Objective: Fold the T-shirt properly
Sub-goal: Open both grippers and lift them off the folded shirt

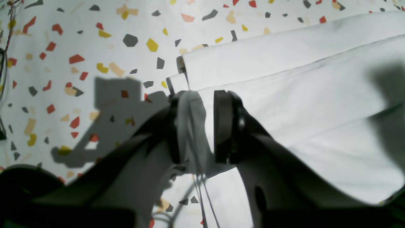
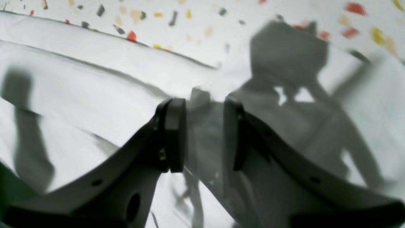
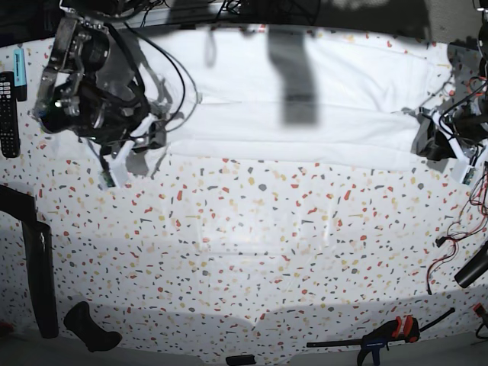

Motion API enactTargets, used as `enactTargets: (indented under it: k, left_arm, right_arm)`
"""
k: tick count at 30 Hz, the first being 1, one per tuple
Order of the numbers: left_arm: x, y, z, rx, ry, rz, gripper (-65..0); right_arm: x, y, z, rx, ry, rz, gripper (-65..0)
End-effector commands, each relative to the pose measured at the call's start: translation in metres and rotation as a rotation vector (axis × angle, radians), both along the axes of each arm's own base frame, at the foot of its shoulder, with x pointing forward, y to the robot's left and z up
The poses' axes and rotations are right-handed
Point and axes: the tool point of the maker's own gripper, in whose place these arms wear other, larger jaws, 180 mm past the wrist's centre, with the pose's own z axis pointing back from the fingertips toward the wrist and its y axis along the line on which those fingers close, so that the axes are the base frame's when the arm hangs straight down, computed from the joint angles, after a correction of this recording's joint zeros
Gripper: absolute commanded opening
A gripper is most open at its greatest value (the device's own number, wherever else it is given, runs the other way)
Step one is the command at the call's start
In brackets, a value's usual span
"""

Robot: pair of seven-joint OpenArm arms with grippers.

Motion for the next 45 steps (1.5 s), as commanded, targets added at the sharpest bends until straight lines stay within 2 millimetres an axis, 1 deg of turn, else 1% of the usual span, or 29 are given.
enactTargets:
  k: [1, 3, 6, 8, 11, 13, 16, 19, 21, 23, 24, 27, 29, 30, 32, 35, 39, 42, 45]
  left_arm:
    - [0.008, 0.002, 0.014, 0.005, -0.048, -0.008, -50.8]
    - [0.008, 0.002, 0.014, 0.005, -0.048, -0.008, -50.7]
    - [0.008, 0.002, 0.014, 0.005, -0.048, -0.008, -50.8]
    - [0.008, 0.002, 0.014, 0.004, -0.048, -0.008, -50.7]
    - [0.008, 0.002, 0.014, 0.005, -0.047, -0.008, -50.7]
    - [0.008, 0.002, 0.014, 0.005, -0.048, -0.008, -50.7]
    - [0.008, 0.003, 0.014, 0.006, -0.047, -0.008, -50.8]
    - [0.008, 0.003, 0.014, 0.006, -0.047, -0.008, -50.7]
    - [0.008, 0.003, 0.014, 0.012, -0.046, -0.008, -50.7]
    - [0.008, 0.003, 0.013, 0.012, -0.045, -0.008, -50.7]
    - [0.008, 0.003, 0.013, 0.012, -0.045, -0.007, -50.7]
    - [0.008, 0.003, 0.013, 0.011, -0.046, -0.008, -50.7]
    - [0.008, 0.003, 0.013, 0.011, -0.046, -0.008, -50.7]
    - [0.008, 0.003, 0.013, 0.011, -0.046, -0.008, -50.8]
    - [0.008, 0.003, 0.014, 0.011, -0.046, -0.007, -50.7]
    - [0.008, 0.002, 0.014, 0.006, -0.048, -0.007, -50.7]
    - [0.008, -0.006, 0.011, -0.028, -0.049, -0.002, -50.7]
    - [0.007, -0.015, 0.008, -0.058, -0.049, 0.005, -50.7]
    - [0.007, -0.02, 0.006, -0.073, -0.048, 0.01, -50.7]
  right_arm:
    - [0.004, -0.01, 0.015, -0.014, -0.054, -0.017, -44.4]
    - [-0.005, -0.03, 0.016, -0.032, -0.055, -0.076, -44.4]
    - [-0.025, -0.059, 0.011, -0.075, -0.033, -0.133, -44.4]
    - [-0.038, -0.075, 0.006, -0.093, -0.013, -0.171, -44.4]
    - [-0.054, -0.099, -0.001, -0.176, 0.007, -0.216, -44.4]
    - [-0.062, -0.11, -0.004, -0.224, 0.024, -0.226, -44.4]
    - [-0.068, -0.117, -0.004, -0.254, 0.053, -0.22, -44.4]
    - [-0.069, -0.129, 0.001, -0.28, 0.066, -0.244, -44.4]
    - [-0.07, -0.147, 0.01, -0.295, 0.053, -0.312, -44.4]
    - [-0.066, -0.161, 0.027, -0.288, -0.01, -0.356, -44.4]
    - [-0.063, -0.163, 0.037, -0.272, -0.052, -0.355, -44.4]
    - [-0.052, -0.156, 0.076, -0.192, -0.208, -0.284, -44.4]
    - [-0.049, -0.155, 0.102, -0.18, -0.292, -0.263, -44.4]
    - [-0.049, -0.156, 0.113, -0.185, -0.322, -0.262, -44.4]
    - [-0.048, -0.161, 0.126, -0.205, -0.359, -0.264, -44.4]
    - [-0.043, -0.159, 0.131, -0.221, -0.37, -0.235, -44.4]
    - [-0.027, -0.142, 0.129, -0.228, -0.365, -0.152, -44.4]
    - [-0.012, -0.122, 0.119, -0.226, -0.345, -0.087, -44.4]
    - [0.005, -0.107, 0.1, -0.223, -0.301, -0.032, -44.4]
